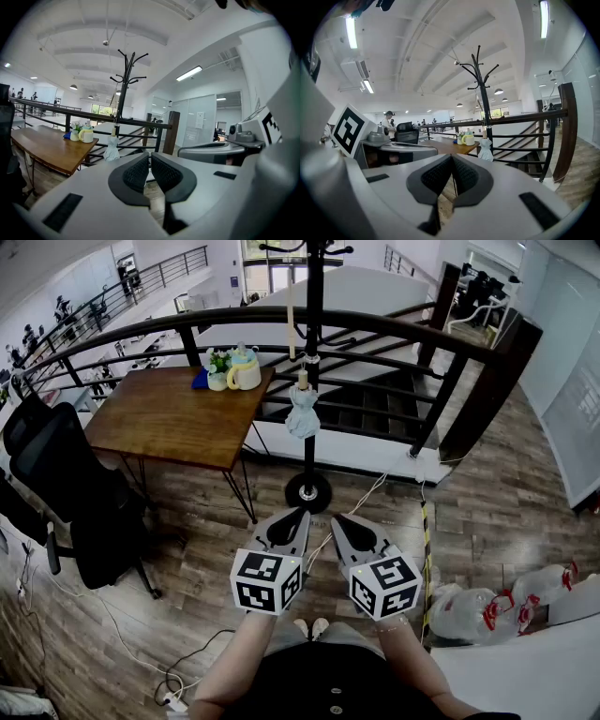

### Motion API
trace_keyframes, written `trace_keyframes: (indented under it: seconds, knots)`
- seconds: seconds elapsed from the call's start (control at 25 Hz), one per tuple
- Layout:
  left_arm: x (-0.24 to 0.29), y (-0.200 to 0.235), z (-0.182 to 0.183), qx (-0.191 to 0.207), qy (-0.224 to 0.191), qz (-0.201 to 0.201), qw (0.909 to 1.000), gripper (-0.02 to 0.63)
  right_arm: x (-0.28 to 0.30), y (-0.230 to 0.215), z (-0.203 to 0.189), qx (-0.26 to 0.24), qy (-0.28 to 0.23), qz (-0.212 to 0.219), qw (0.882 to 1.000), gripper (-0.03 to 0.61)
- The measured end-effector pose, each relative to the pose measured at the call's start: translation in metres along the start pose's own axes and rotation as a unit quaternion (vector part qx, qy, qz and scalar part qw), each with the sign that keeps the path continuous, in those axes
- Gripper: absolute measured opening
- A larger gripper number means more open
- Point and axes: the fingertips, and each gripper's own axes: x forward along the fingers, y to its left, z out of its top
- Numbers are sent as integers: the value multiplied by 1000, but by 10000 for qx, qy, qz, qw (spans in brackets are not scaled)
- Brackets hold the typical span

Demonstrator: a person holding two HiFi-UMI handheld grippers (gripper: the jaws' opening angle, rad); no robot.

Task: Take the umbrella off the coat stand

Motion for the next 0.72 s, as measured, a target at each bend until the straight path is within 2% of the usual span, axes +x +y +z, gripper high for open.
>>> trace_keyframes:
  seconds: [0.32, 0.48, 0.72]
  knots:
    - [-4, 5, -7, -109, 41, 147, 9998, 26, -4, -9, -4, 36, -34, -100, 9999, 28]
    - [0, 5, -7, -207, 27, 138, 9997, 26, -2, -10, -6, -19, 24, -6, 10000, 28]
    - [9, -1, -6, -260, -62, 88, 9996, 26, -4, -20, -2, 237, -175, 143, 9995, 29]
